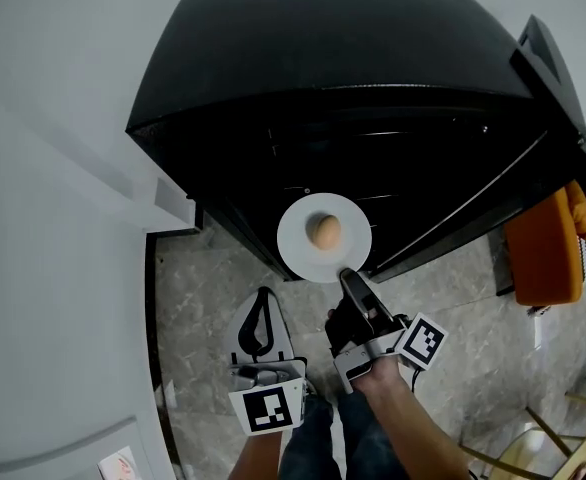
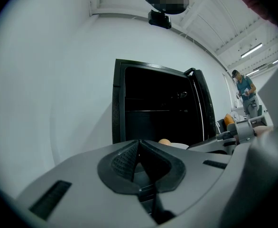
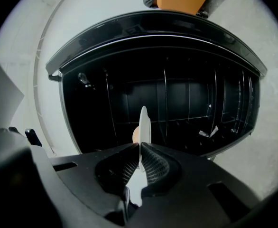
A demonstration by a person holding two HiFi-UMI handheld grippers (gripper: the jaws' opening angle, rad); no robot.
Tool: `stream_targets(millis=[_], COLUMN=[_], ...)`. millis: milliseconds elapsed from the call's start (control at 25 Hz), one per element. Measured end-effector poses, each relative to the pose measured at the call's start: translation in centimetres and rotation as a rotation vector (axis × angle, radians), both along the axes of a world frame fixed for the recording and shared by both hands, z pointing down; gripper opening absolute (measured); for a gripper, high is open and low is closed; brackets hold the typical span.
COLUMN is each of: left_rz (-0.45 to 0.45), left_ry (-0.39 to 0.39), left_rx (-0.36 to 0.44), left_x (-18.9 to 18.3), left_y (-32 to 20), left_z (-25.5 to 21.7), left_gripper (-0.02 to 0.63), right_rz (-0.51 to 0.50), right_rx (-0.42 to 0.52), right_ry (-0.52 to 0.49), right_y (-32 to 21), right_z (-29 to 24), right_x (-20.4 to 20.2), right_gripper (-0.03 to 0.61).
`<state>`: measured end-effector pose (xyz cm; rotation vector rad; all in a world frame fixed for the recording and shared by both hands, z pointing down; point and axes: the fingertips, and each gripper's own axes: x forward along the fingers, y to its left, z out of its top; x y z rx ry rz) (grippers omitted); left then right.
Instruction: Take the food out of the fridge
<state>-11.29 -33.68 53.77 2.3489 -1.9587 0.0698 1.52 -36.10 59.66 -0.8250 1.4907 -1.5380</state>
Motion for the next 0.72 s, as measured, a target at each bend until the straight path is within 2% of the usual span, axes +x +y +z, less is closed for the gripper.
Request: stream_targets(millis=[720], left_rz=[-0.059], left_ry=[0.024], left_rx=[0.024], left_x=[-0.5], left_y=[2.7], left_z=[-8.8], left_gripper=[0.014], right_rz=[-0.034], right_rx=[0.015], right_ry=[-0.013], right_y=[7.1], right_z=[-13.2], right_x=[1.7], right_gripper=[0.031])
